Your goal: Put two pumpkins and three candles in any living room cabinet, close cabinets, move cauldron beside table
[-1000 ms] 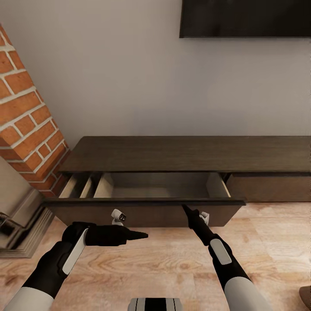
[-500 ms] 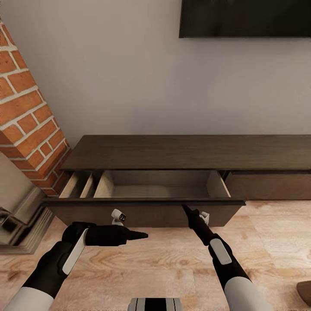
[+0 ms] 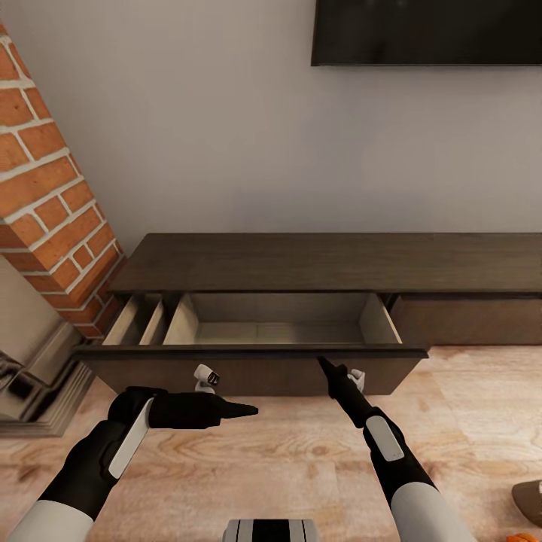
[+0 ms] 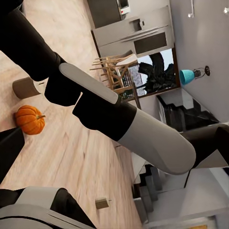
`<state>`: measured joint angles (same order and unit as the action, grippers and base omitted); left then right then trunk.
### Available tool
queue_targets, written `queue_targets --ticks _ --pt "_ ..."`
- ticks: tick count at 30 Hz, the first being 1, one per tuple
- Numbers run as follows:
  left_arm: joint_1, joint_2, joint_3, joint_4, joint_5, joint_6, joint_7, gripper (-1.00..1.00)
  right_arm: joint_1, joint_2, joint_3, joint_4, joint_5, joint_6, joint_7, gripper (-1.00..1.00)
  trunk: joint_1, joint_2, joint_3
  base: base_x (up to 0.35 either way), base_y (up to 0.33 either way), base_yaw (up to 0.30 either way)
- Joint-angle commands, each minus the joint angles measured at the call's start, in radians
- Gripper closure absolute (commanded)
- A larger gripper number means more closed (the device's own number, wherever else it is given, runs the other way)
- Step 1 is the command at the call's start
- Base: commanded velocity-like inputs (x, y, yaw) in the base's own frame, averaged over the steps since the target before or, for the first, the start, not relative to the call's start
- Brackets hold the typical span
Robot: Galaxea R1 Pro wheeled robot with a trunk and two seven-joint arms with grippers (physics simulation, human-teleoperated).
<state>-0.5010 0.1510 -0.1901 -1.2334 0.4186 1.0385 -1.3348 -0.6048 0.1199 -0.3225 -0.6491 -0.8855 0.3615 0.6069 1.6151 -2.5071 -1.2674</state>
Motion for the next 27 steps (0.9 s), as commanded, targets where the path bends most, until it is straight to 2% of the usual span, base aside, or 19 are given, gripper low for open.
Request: queue_targets --ticks 1,27 --pt "-0.001 0.001 -0.002 0.0 0.003 0.009 -0.001 -1.0 -0.001 0.001 -0.004 -0.009 -0.024 0.017 0.037 1.0 0.0 0.0 -0.001 -0.056 0.0 0.0" --pt "-0.001 0.001 -0.002 0.0 0.003 0.009 -0.001 -1.0 -0.001 0.001 -0.004 -0.009 -0.024 0.018 0.037 1.0 0.0 0.0 -0.001 -0.042 0.0 0.0"
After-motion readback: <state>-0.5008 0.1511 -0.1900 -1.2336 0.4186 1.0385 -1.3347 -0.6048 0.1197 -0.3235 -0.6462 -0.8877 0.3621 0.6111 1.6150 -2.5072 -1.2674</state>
